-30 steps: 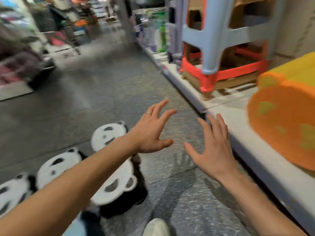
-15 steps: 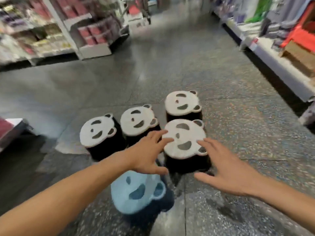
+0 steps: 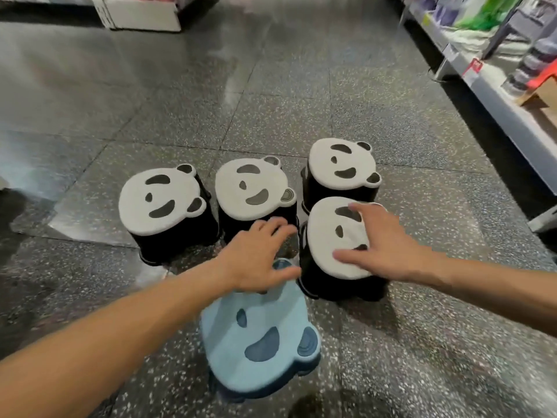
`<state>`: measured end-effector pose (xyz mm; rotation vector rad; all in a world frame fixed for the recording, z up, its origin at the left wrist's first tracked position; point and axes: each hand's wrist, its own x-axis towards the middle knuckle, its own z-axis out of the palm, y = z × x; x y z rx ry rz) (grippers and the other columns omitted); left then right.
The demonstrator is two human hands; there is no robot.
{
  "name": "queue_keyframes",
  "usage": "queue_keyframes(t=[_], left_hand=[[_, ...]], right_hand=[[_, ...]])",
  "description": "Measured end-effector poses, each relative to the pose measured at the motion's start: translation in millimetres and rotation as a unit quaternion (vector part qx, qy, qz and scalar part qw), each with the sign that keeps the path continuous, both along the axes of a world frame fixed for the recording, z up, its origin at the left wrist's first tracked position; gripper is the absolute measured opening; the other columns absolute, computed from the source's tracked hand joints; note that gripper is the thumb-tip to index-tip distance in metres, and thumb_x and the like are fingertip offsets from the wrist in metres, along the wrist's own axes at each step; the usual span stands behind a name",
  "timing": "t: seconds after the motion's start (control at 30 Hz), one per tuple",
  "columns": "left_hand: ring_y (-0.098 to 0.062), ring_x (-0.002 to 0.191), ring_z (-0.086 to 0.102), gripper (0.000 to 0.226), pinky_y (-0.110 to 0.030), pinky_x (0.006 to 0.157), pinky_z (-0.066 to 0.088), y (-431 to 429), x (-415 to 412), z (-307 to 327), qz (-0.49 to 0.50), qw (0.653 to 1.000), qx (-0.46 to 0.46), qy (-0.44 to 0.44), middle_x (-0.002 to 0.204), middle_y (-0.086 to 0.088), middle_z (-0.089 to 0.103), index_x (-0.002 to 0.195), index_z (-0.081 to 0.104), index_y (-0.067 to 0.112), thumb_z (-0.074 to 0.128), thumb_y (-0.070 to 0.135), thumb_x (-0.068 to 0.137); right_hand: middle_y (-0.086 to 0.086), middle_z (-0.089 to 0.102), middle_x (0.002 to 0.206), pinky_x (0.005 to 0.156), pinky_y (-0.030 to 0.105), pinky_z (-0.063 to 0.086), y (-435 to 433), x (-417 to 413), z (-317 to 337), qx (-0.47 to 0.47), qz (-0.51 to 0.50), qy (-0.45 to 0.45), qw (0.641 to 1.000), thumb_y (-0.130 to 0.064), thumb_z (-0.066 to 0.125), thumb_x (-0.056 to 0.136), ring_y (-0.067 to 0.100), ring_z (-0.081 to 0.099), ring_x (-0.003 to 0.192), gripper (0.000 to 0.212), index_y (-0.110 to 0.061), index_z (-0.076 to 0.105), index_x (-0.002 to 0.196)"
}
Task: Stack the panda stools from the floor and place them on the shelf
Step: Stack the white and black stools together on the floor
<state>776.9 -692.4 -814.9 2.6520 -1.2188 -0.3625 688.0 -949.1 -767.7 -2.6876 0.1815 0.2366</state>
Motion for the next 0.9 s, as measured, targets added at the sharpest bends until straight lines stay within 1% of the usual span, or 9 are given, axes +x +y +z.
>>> queue_keyframes(t=[0.1, 0.2, 0.3, 0.37, 0.47, 0.6, 0.67, 0.8, 0.9], left_hand=[[-0.034, 0.150, 0.039, 0.103, -0.052, 0.118, 0.042, -38, 23, -3, 0.033, 0.997, -0.063, 0.038, 0.167, -0.007, 0.030, 0.163, 0.025, 0.023, 0.073, 0.066, 0.083], [-0.039, 0.156, 0.027, 0.128, -0.057, 0.123, 0.036, -67, 36, -7, -0.006, 0.999, -0.002, 0.048, 0.173, -0.007, 0.013, 0.166, 0.008, 0.030, 0.084, 0.068, 0.070], [-0.043, 0.157, 0.022, 0.134, -0.058, 0.124, 0.033, -80, 30, -19, -0.015, 0.994, 0.055, 0.088, 0.176, -0.006, -0.004, 0.167, 0.005, 0.030, 0.088, 0.064, 0.068], [-0.040, 0.157, 0.023, 0.136, -0.051, 0.126, 0.033, -83, 19, -27, 0.003, 0.992, 0.043, 0.115, 0.175, -0.004, -0.016, 0.168, 0.004, 0.023, 0.090, 0.060, 0.069], [-0.038, 0.158, 0.024, 0.134, -0.041, 0.128, 0.028, -89, 2, -29, 0.039, 0.990, 0.010, 0.138, 0.174, -0.007, -0.021, 0.168, 0.005, 0.015, 0.090, 0.057, 0.073], [-0.041, 0.146, 0.041, 0.114, -0.037, 0.121, 0.035, -100, -27, -22, 0.091, 0.982, -0.006, 0.164, 0.166, -0.015, 0.007, 0.162, 0.015, 0.013, 0.082, 0.057, 0.081], [-0.035, 0.139, 0.046, 0.105, -0.034, 0.114, 0.038, -103, -37, -17, 0.116, 0.979, -0.029, 0.164, 0.156, -0.011, 0.023, 0.160, 0.021, 0.013, 0.081, 0.052, 0.083], [-0.028, 0.133, 0.045, 0.092, -0.042, 0.113, 0.044, -110, -38, -2, 0.179, 0.971, -0.067, 0.144, 0.140, -0.005, 0.037, 0.149, 0.035, 0.018, 0.086, 0.045, 0.077], [-0.032, 0.139, 0.039, 0.104, -0.045, 0.118, 0.039, -117, -27, 12, 0.182, 0.976, -0.015, 0.118, 0.149, -0.009, 0.033, 0.154, 0.033, 0.017, 0.093, 0.041, 0.072]], right_hand=[[0.011, 0.035, 0.157, 0.120, 0.049, 0.030, -22, 11, -23, 0.018, -0.116, 0.018, 0.993, -0.066, 0.084, 0.063, 0.034, 0.029, 0.147, 0.118, -0.021, 0.030, 0.157], [0.011, 0.027, 0.157, 0.123, 0.051, 0.026, -38, 0, -47, 0.066, -0.192, 0.050, 0.978, -0.082, 0.074, 0.036, 0.037, 0.024, 0.150, 0.143, -0.027, 0.022, 0.158], [0.012, 0.035, 0.158, 0.122, 0.051, 0.032, -43, -5, -64, 0.150, -0.222, 0.072, 0.961, -0.062, 0.092, 0.051, 0.035, 0.032, 0.149, 0.131, -0.025, 0.025, 0.157], [0.007, 0.048, 0.150, 0.117, 0.045, 0.041, -44, 0, -74, 0.204, -0.220, 0.069, 0.951, -0.049, 0.097, 0.059, 0.029, 0.046, 0.141, 0.123, -0.021, 0.027, 0.157], [0.009, 0.046, 0.150, 0.116, 0.043, 0.041, -49, 11, -78, 0.210, -0.208, 0.055, 0.954, -0.046, 0.098, 0.059, 0.028, 0.047, 0.138, 0.125, -0.021, 0.026, 0.158], [0.006, 0.049, 0.146, 0.099, 0.031, 0.042, -77, 19, -75, 0.180, -0.145, 0.009, 0.973, -0.037, 0.096, 0.063, 0.022, 0.050, 0.129, 0.109, -0.020, 0.038, 0.153], [0.007, 0.047, 0.149, 0.105, 0.034, 0.040, -95, 17, -74, 0.163, -0.132, -0.023, 0.978, -0.044, 0.092, 0.065, 0.026, 0.047, 0.136, 0.105, -0.022, 0.040, 0.154], [0.013, 0.043, 0.150, 0.114, 0.050, 0.038, -112, 6, -92, 0.145, -0.209, -0.065, 0.965, -0.065, 0.075, 0.060, 0.036, 0.040, 0.141, 0.105, -0.025, 0.041, 0.152], [0.012, 0.038, 0.149, 0.112, 0.051, 0.039, -107, -10, -101, 0.185, -0.284, -0.058, 0.939, -0.067, 0.081, 0.066, 0.036, 0.041, 0.139, 0.104, -0.027, 0.038, 0.151]])
